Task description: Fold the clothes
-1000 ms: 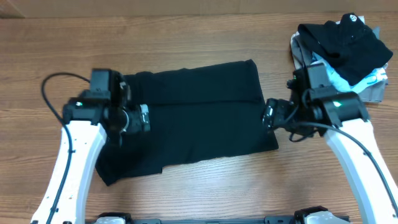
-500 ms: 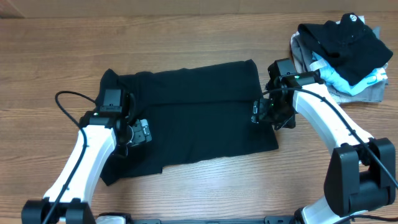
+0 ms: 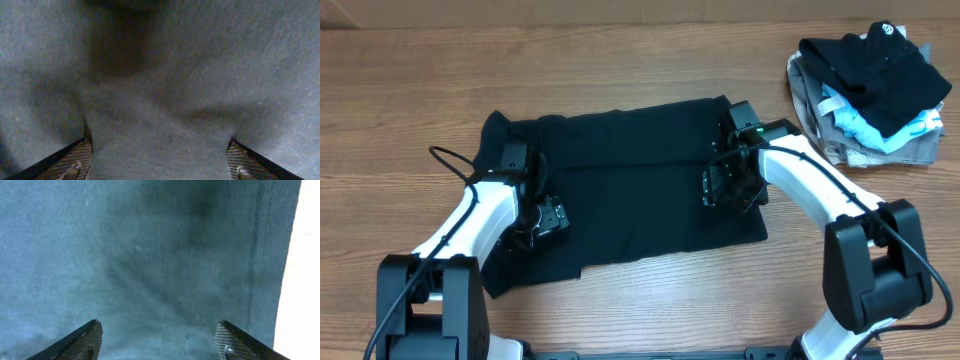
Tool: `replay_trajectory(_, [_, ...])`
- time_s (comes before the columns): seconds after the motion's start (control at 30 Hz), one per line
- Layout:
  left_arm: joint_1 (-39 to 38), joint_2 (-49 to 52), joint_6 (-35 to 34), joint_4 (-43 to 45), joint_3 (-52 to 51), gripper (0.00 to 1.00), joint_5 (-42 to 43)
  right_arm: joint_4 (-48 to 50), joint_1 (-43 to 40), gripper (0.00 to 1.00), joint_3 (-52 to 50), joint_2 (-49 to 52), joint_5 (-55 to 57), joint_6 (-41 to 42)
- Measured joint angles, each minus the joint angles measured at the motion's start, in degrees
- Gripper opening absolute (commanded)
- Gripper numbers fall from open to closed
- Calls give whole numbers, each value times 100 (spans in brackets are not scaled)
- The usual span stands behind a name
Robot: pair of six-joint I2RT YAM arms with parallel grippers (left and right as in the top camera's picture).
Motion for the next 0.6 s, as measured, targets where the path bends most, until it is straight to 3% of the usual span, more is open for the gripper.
replay_trajectory(0.6, [0,514,343,918,186,92,-199,420,2,78,46,608,343,-173])
